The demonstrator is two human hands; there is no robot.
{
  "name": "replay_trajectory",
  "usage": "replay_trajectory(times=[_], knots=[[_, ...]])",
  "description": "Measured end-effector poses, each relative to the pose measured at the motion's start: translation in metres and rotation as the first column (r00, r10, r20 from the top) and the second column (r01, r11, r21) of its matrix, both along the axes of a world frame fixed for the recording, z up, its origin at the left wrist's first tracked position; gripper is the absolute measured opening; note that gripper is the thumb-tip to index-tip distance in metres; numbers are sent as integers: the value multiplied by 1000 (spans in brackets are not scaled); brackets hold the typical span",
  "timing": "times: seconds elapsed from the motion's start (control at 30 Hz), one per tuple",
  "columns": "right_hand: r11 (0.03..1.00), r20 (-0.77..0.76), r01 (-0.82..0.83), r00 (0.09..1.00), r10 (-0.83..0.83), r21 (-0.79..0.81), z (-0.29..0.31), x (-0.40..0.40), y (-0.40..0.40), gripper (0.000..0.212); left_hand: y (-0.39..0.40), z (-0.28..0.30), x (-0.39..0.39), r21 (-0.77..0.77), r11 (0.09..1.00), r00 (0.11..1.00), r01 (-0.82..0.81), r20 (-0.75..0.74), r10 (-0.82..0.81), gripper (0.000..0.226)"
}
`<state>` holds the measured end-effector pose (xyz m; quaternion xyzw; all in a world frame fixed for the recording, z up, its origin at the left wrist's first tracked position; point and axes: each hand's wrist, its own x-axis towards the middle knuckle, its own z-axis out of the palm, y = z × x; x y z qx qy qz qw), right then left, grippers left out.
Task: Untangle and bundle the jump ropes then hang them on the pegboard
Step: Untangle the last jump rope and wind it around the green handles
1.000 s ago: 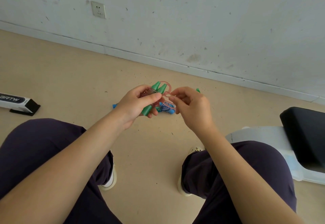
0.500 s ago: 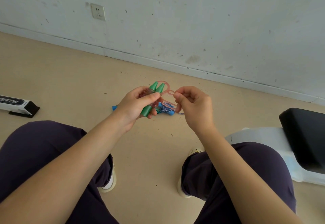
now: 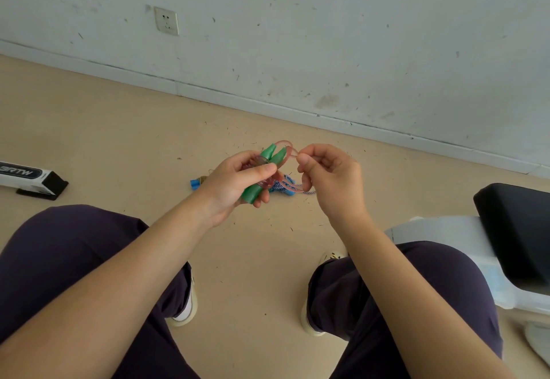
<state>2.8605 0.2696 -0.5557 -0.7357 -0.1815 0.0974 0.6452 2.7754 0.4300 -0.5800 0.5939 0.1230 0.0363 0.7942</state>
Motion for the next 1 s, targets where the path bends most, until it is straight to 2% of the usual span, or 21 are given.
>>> replay_trajectory(times=[0.13, 0.3, 0.5, 0.7, 0.77, 0.83, 1.0], knots=[[998, -27, -59, 998, 60, 37, 1, -4, 0, 14, -4, 0, 1, 19, 999, 999, 37, -16, -36, 15], [995, -66, -93, 993, 96, 39, -1, -5, 1, 11, -3, -1, 2, 85, 996, 999, -25, -32, 28, 3], [996, -97, -85, 992, 84, -4, -4, -7, 2, 11, -4, -5, 4, 210, 973, 991, -97, -69, 114, 9], [997, -44, -54, 998, 52, -54, -6, -4, 1, 13, -4, -5, 4, 263, 964, 992, -42, -104, 71, 11], [997, -23, -50, 999, 48, -54, -6, -3, -1, 26, -4, -5, 3, 274, 962, 991, -24, -119, 59, 11], [995, 11, -86, 996, 87, -56, -7, 0, -3, 30, -2, -5, 2, 274, 962, 991, -15, -124, 51, 12], [982, -4, -184, 983, 184, -44, -7, 1, -4, 15, -1, -5, 4, 275, 961, 992, -23, -116, 57, 11]])
